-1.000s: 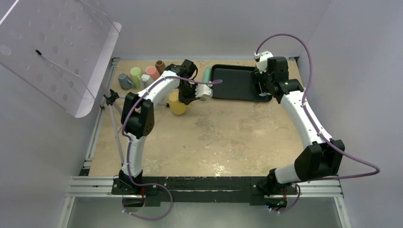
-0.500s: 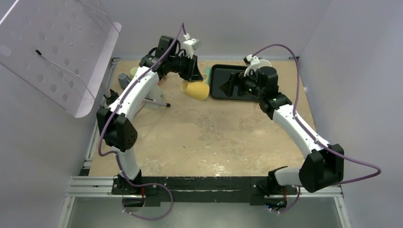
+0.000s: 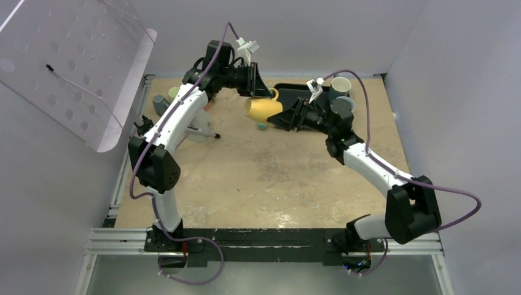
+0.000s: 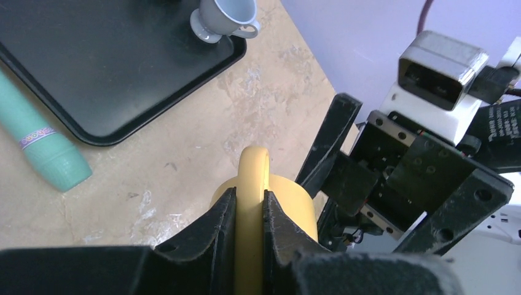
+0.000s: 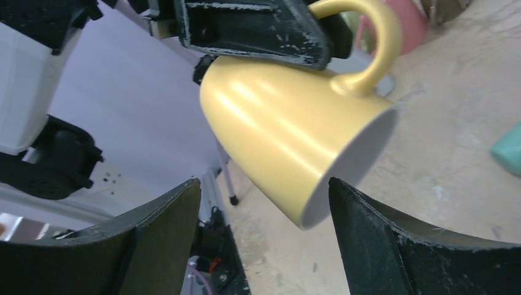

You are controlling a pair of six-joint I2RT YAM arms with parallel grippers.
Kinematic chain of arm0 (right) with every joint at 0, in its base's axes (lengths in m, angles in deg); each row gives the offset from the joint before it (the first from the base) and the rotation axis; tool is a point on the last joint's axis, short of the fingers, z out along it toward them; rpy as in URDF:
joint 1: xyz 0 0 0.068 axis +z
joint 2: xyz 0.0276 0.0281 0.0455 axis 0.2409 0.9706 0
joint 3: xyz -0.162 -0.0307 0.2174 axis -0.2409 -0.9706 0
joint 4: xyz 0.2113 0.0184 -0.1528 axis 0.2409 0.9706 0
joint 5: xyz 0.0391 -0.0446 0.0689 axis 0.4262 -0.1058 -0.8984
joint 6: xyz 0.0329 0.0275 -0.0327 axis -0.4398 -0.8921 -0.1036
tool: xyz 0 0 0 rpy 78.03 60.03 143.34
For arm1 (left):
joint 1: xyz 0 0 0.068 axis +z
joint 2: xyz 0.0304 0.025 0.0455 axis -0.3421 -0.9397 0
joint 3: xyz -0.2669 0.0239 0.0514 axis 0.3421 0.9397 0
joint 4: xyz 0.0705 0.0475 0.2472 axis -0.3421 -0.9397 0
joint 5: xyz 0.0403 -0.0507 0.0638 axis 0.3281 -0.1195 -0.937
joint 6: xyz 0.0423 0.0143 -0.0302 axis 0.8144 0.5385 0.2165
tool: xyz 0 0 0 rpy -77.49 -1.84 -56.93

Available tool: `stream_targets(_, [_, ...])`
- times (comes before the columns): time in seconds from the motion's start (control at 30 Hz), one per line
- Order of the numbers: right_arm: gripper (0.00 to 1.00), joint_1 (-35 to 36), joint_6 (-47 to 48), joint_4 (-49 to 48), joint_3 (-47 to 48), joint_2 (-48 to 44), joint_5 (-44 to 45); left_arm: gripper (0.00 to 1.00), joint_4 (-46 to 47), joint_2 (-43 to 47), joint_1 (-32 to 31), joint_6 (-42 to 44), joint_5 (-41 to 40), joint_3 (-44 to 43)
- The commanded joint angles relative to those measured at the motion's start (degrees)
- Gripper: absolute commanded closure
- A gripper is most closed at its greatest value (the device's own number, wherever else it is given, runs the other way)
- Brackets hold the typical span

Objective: Turn the mug right side up

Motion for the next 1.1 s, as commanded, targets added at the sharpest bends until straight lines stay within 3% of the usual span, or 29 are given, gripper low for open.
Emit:
stream_targets(0.0, [0.23,1.7,-10.1,-14.3,0.1,2.4,-3.5,1.00,6.9,0.6,-0.2,-7.5,4.0,-1.6])
stream_targets(0.1, [0.35,2.2,-11.6,-17.5,3.1,3.6,-2.5,1.00,9.8,0.6,-0.2,-10.9,6.1,1.1])
stream_targets(0.2, [0.69,2.3,-8.7,-15.8,5.1,4.1,0.5,1.00,10.7,0.8,-0.3,-11.2,6.4,1.7])
stream_targets(0.27, [0.96,2.2,-3.3,-7.9,7.6,3.9,4.2,1.00,8.3,1.0,-0.2,-8.7,4.1,1.1])
stream_targets(0.3, [1.00,2.1,1.3,-1.2,9.6,3.7,7.1,1.00,6.0,1.1,0.0,-6.3,1.6,0.4])
stream_targets(0.33, [1.00,2.1,5.8,8.0,11.9,3.7,11.2,0.99,3.9,1.0,0.0,-2.9,-1.2,-0.5])
stream_targets(0.43, [1.00,2.0,19.3,25.1,18.5,5.0,22.7,0.47,-2.0,0.9,0.0,6.6,-11.8,-3.3])
stream_targets(0.5, [1.00,2.0,26.8,33.5,22.6,6.9,30.2,0.18,-4.9,0.7,0.1,11.4,-19.6,-5.0])
stream_targets(0.57, [1.00,2.1,33.8,41.0,27.6,10.1,37.7,0.03,-6.6,0.7,0.2,15.2,-27.8,-6.2])
stream_targets(0.67, [1.00,2.0,41.9,50.3,37.3,17.1,46.7,0.00,-7.1,1.0,0.1,20.0,-37.7,-6.3])
stream_targets(0.8, [1.00,1.6,50.1,61.9,50.7,29.0,56.5,0.00,-7.2,1.7,0.2,26.7,-43.9,-3.3])
stream_targets(0.93, [1.00,-0.5,53.1,71.1,62.8,40.4,59.2,0.00,-7.8,2.7,0.4,30.2,-46.5,0.1])
stream_targets(1.07, [1.00,-2.7,53.6,75.0,67.3,46.2,59.1,0.00,-8.2,3.7,0.7,31.8,-46.6,3.3])
